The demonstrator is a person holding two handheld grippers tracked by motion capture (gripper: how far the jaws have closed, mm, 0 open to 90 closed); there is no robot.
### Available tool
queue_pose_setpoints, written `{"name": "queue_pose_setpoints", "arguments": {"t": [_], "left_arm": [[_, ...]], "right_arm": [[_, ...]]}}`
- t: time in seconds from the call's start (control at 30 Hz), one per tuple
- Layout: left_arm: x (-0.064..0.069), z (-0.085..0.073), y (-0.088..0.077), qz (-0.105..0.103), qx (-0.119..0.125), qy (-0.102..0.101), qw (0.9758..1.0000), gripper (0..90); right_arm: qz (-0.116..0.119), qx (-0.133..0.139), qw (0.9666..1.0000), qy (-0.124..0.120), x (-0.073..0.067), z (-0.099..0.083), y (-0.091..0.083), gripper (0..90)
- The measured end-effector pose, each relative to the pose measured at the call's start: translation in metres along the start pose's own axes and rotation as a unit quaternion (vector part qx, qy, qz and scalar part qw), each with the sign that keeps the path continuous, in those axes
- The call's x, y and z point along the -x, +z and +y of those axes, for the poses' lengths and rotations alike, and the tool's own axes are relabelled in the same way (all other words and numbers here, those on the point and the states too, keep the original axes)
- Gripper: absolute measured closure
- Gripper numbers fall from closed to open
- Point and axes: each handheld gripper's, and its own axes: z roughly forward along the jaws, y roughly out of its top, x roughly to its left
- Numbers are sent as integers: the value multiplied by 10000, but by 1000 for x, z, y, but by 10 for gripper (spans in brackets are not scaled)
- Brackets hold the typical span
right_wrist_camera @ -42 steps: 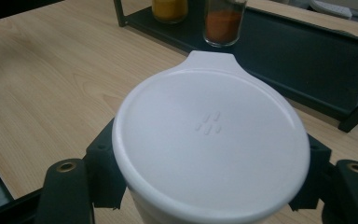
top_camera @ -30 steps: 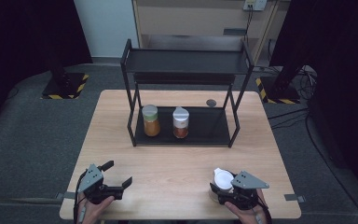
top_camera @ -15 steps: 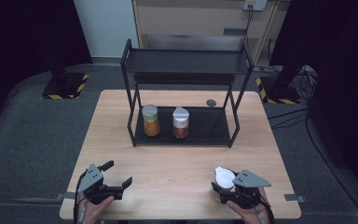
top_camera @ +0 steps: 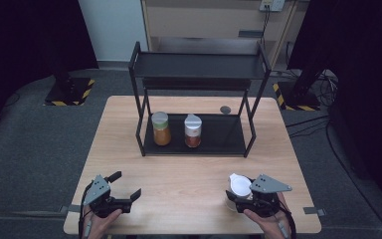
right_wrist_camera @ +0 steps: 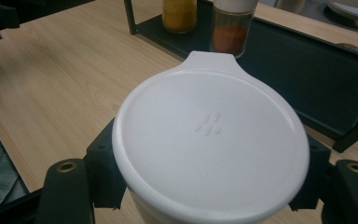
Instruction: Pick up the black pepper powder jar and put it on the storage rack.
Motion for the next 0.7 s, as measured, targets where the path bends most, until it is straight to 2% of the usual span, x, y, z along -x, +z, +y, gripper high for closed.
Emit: {"name": "queue_pose_setpoints", "arguments": {"t": [0.4,0.7], "left_arm": [[0,0,0,-7,-4,-4,10000,2],[0,0,0,-9,-3,-3,10000,2]], "right_arm": [[204,-24,9998,-50,9,18,-1,315],[392,-87,9990,-200,18,38,-1,315]]}}
